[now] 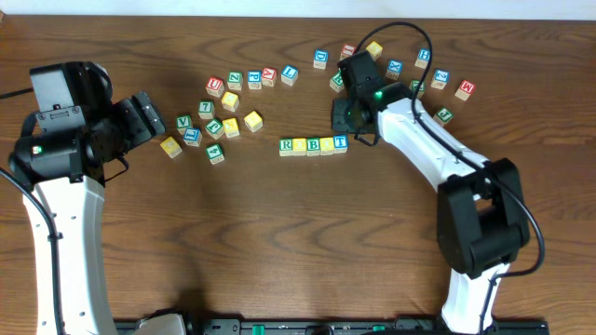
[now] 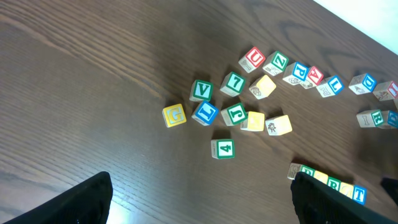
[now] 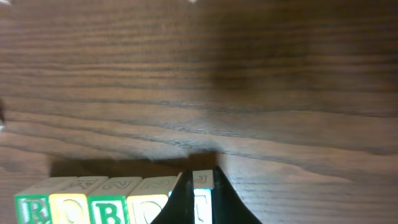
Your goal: Spell out ROBOT
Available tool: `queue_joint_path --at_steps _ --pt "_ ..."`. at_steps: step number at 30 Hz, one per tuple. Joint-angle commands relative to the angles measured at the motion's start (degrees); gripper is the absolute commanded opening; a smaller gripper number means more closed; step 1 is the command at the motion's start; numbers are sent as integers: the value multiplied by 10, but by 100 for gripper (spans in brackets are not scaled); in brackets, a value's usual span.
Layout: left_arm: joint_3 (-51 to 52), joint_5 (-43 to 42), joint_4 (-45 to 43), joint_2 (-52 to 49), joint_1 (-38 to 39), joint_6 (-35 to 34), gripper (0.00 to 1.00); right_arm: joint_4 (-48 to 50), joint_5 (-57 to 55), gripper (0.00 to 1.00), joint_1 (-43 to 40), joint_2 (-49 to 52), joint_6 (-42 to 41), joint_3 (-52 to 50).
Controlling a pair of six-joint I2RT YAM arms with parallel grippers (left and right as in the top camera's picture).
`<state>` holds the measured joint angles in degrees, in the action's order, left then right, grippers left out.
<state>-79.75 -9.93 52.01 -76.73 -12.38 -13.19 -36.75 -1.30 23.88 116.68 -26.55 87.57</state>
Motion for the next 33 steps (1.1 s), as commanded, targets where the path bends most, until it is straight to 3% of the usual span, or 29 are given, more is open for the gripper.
queue_joint_path --at_steps 1,33 --pt "-3 3 -2 -4 -2 -2 91 2 3 4 14 26 0 -4" --pt "-3 3 -2 -4 -2 -2 90 -8 2 1 23 32 9 -4"
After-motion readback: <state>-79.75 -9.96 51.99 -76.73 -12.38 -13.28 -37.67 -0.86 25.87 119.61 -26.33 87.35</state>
